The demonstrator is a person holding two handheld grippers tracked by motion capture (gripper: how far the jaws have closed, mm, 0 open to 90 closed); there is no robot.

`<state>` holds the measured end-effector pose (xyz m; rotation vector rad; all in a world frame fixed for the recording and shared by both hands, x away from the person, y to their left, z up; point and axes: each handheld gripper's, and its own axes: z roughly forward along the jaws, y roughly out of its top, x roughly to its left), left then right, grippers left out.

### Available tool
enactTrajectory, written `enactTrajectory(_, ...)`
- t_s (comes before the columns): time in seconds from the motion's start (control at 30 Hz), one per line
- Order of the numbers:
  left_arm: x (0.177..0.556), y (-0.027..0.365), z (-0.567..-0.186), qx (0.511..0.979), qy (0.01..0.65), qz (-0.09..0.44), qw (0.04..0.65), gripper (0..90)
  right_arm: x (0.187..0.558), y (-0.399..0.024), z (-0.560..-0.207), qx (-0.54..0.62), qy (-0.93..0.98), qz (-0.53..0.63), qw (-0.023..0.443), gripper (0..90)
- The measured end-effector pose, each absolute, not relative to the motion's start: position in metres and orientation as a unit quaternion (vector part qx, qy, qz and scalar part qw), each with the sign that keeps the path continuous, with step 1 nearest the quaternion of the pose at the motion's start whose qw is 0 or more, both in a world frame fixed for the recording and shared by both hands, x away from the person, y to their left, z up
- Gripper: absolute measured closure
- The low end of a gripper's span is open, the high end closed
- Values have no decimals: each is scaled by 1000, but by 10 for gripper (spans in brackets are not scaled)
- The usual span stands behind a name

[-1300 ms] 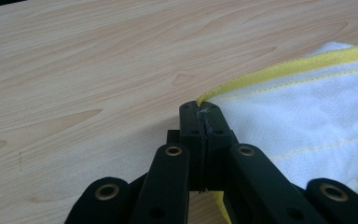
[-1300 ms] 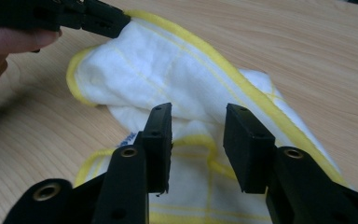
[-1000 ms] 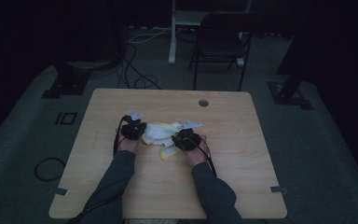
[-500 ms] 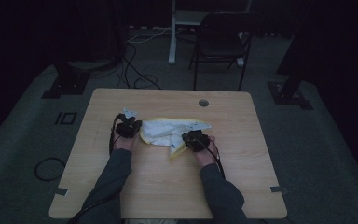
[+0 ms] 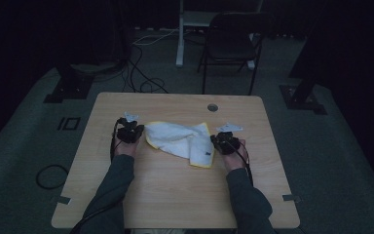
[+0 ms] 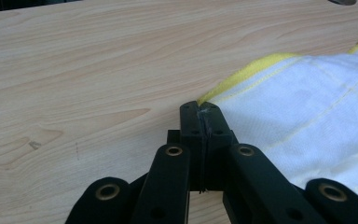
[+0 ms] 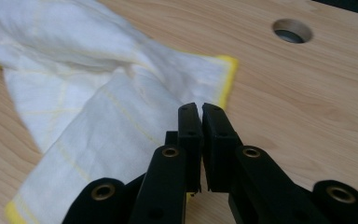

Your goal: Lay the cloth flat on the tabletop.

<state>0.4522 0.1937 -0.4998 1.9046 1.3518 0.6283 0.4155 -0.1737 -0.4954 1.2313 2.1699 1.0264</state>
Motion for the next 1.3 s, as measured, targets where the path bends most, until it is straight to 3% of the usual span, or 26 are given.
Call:
enactTrajectory(0.57,456,192,-511,744,530,227,337,898,410,-207,-508,458,791,338,226,868)
enactTrajectory(0.67,453,189,-508,745,522,231,346,771,408,-204,-506,455,791,335,235,777)
enactTrajectory(0.8,446,186,-501,745,513,237,354,752,398,-196,-497,433,792,353,248,714)
enactTrajectory(0.93,435,183,-496,749,499,241,363,747,384,-180,-489,404,797,374,248,708)
enactTrajectory(1.3,406,178,-494,752,477,238,387,741,365,-110,-503,314,840,392,207,672)
